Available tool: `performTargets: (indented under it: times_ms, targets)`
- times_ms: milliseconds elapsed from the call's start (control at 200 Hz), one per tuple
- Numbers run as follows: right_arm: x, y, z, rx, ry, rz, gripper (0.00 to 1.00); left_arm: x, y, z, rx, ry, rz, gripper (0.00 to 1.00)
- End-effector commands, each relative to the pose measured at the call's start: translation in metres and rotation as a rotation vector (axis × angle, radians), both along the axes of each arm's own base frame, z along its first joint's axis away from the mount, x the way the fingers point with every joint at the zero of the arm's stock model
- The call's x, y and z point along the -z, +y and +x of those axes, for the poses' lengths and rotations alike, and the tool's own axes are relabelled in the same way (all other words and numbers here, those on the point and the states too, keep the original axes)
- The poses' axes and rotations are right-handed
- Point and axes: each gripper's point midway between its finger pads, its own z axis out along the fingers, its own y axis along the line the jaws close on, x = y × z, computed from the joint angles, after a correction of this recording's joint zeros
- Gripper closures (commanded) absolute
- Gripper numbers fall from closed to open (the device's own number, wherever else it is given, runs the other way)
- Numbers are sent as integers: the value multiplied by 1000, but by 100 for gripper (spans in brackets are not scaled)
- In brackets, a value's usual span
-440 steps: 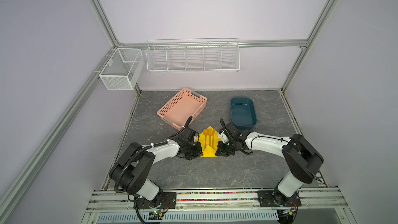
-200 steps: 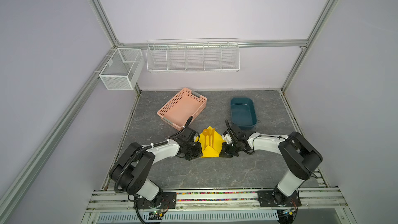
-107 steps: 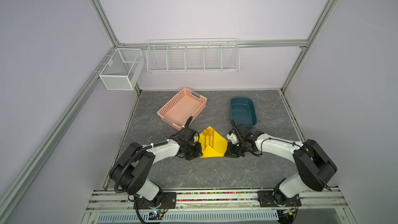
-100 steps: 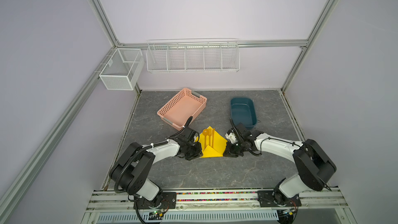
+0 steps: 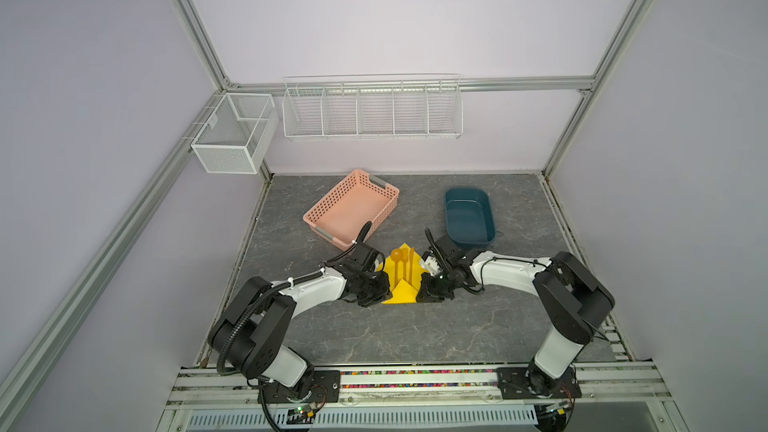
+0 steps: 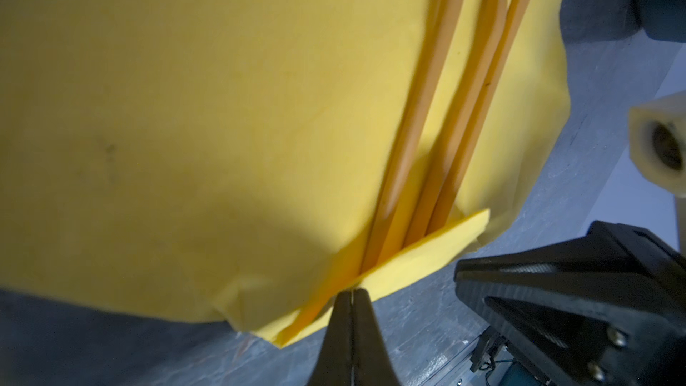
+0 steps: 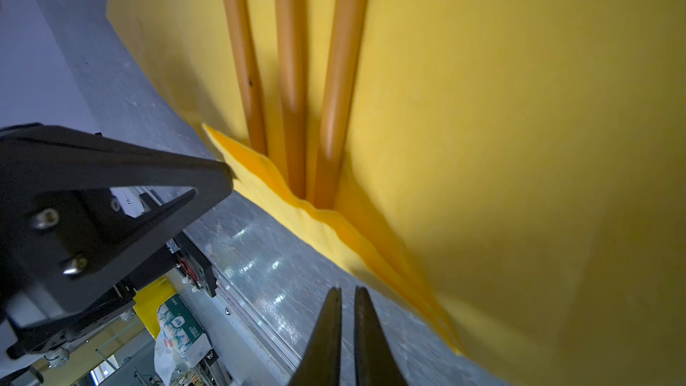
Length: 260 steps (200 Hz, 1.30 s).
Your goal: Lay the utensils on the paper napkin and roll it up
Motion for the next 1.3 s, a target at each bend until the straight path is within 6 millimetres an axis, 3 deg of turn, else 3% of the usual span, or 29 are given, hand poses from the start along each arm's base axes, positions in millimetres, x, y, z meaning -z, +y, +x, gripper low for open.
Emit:
performTargets:
  times_ms: [0,195,540,815,1295]
  targets:
    - [7,1,1,15,23,5,87,-11,-3,5,1,-23,-7,100]
    - [21,-6,-3,21,54,-31,87,-15,-10,3,20,-17,-47,100]
    - [24,-11,-1,28,59,-39,87,11,-7,-6,27,46,-12,100]
    - [28,-14,-2,31,67,-55,87,25,7,-13,28,67,59,100]
    - [39,-26,-7,38,93,-99,88,18,42,-12,-9,24,183,100]
